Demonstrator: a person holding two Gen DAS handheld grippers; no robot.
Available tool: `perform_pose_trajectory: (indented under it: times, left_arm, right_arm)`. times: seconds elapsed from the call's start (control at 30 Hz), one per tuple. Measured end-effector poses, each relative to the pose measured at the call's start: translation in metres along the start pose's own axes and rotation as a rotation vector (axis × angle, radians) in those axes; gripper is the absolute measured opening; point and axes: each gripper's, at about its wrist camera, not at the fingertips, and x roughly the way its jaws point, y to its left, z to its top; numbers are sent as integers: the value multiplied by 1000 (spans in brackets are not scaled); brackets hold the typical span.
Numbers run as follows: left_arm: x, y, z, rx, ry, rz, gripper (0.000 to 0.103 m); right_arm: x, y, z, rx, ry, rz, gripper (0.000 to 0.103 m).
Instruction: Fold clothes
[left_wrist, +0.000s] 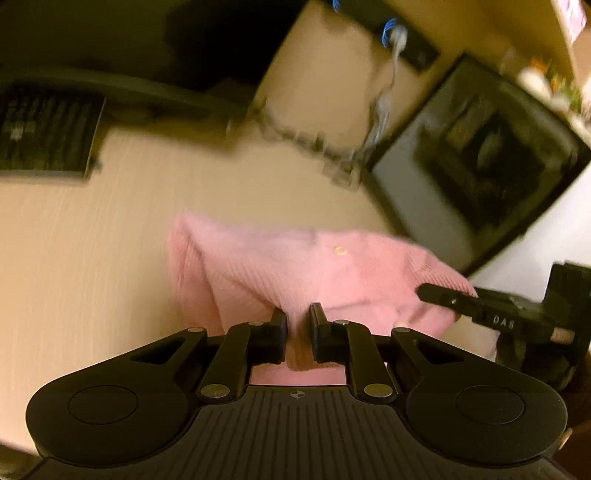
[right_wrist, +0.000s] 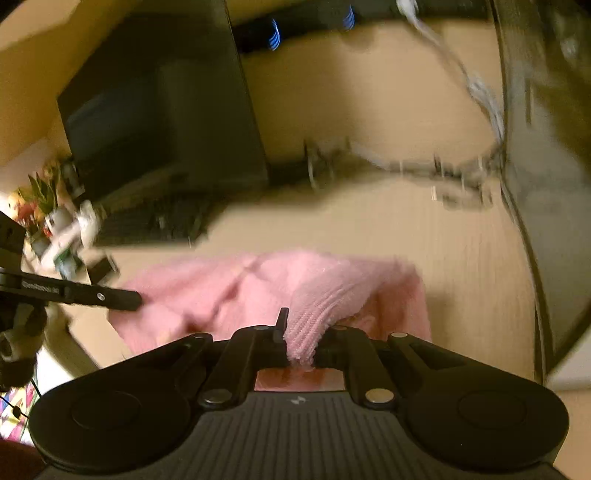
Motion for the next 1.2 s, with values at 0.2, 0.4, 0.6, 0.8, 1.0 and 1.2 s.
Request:
perform_pose_trajectory:
  times: [0.2, 0.4, 0.6, 0.8, 1.0, 1.2]
  left_arm:
    - [35, 9, -27, 45, 126, 119, 26]
    - [-2, -26, -13, 282, 50, 126, 54]
    - [-4, -99, -18, 608, -48, 87, 82]
    - [90, -177, -57, 901, 47, 25, 83]
    - [138, -177, -46, 795, 145, 53, 67]
    - [126, -164, -25, 682, 153, 34, 75]
  right_arm:
    - [32, -6, -43, -23, 104, -115, 19]
    - [-15, -15, -37, -1, -6, -134, 50]
    - [-41, -56, -63, 199, -43, -235, 56]
    - [-51, -70, -84, 318, -84, -254, 54]
    - [-61, -67, -93, 375, -138, -249, 54]
    - [-49, -54, -87, 350, -179, -241, 54]
